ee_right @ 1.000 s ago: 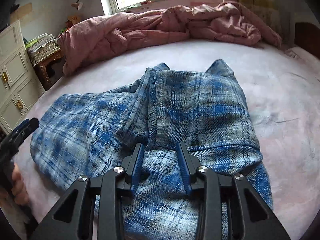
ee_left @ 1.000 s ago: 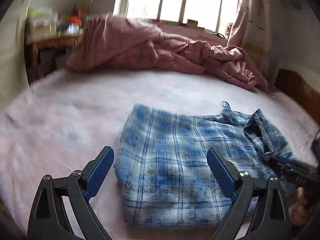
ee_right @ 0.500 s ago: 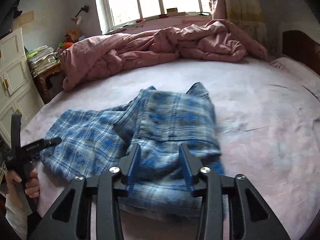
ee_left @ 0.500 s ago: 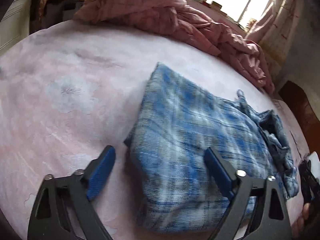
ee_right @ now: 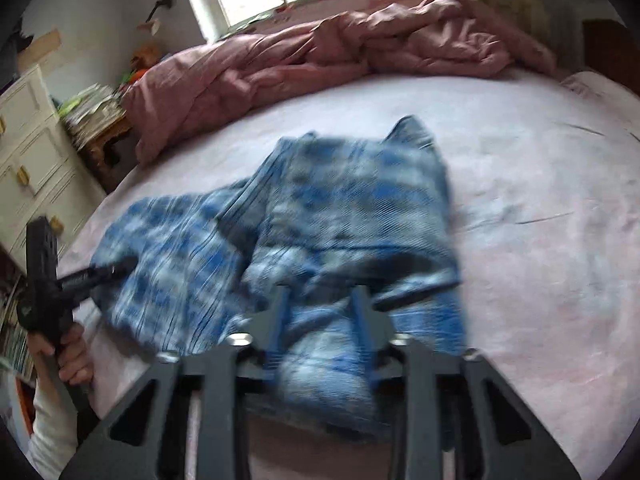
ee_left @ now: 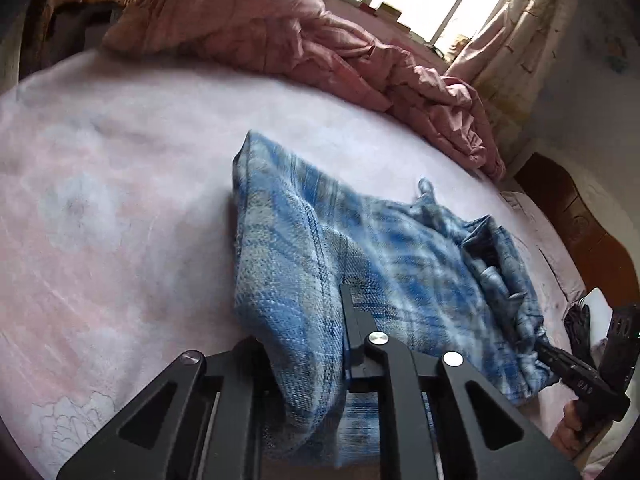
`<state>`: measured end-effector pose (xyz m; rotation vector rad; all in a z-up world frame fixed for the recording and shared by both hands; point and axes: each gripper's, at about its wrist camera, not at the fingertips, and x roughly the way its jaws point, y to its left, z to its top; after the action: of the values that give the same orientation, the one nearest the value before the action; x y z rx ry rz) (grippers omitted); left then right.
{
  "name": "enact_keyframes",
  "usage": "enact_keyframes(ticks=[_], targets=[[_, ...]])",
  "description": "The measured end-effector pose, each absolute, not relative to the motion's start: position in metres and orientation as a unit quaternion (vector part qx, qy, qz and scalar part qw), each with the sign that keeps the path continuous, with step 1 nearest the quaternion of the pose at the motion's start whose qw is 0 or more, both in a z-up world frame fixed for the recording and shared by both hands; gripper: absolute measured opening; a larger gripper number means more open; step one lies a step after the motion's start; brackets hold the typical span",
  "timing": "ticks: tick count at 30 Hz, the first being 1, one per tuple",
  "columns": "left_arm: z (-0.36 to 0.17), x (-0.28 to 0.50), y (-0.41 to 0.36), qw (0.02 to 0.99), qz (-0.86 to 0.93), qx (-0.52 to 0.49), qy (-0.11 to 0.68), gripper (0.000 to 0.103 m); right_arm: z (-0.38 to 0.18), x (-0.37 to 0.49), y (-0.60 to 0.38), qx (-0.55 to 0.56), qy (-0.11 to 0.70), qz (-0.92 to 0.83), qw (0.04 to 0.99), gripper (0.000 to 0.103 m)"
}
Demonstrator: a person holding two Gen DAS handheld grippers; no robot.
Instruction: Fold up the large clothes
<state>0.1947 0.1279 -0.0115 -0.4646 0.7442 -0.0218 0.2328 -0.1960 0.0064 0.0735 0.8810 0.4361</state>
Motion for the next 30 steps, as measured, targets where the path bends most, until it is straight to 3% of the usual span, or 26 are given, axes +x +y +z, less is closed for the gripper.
enact_keyframes(ticks=[8, 13, 15, 17, 19, 22, 26, 28, 29, 30], targets=[[0.069, 0.205, 0.061, 0.93, -0.086, -0.191, 0.303, 0.011, 0.003, 0.229, -0.195, 0.023, 0.434, 0.206, 0.877, 0.022], [0.091, 0.224, -0.019, 0.929, -0.147, -0.147, 0.305, 0.011, 0.03, 0.216, -0.215, 0.077, 0.392, 0.235, 0.886, 0.024], [0.09, 0.234, -0.049, 0.925, -0.169, -0.136, 0.312, 0.011, 0.047, 0.21, -0.23, 0.085, 0.368, 0.213, 0.901, 0.025], [0.082, 0.24, -0.08, 0.919, -0.194, -0.116, 0.323, 0.01, 0.063, 0.205, -0.254, 0.09, 0.334, 0.161, 0.924, 0.036], [0.069, 0.244, -0.106, 0.912, -0.214, -0.101, 0.336, 0.01, 0.074, 0.203, -0.28, 0.083, 0.289, 0.088, 0.95, 0.053], [0.041, 0.251, -0.135, 0.9, -0.228, -0.082, 0.362, 0.011, 0.084, 0.205, -0.31, 0.058, 0.258, -0.034, 0.964, 0.053], [0.008, 0.259, -0.145, 0.892, -0.227, -0.087, 0.38, 0.017, 0.09, 0.201, -0.334, 0.107, 0.265, -0.002, 0.958, 0.053], [0.012, 0.25, -0.143, 0.9, -0.241, -0.073, 0.357, 0.028, 0.09, 0.202, -0.332, 0.103, 0.267, 0.001, 0.958, 0.053], [0.015, 0.244, -0.143, 0.902, -0.247, -0.069, 0.349, 0.057, 0.09, 0.203, -0.329, 0.095, 0.266, -0.004, 0.959, 0.053], [0.019, 0.237, -0.141, 0.9, -0.262, -0.068, 0.34, 0.079, 0.089, 0.205, -0.325, 0.084, 0.265, -0.012, 0.96, 0.053]])
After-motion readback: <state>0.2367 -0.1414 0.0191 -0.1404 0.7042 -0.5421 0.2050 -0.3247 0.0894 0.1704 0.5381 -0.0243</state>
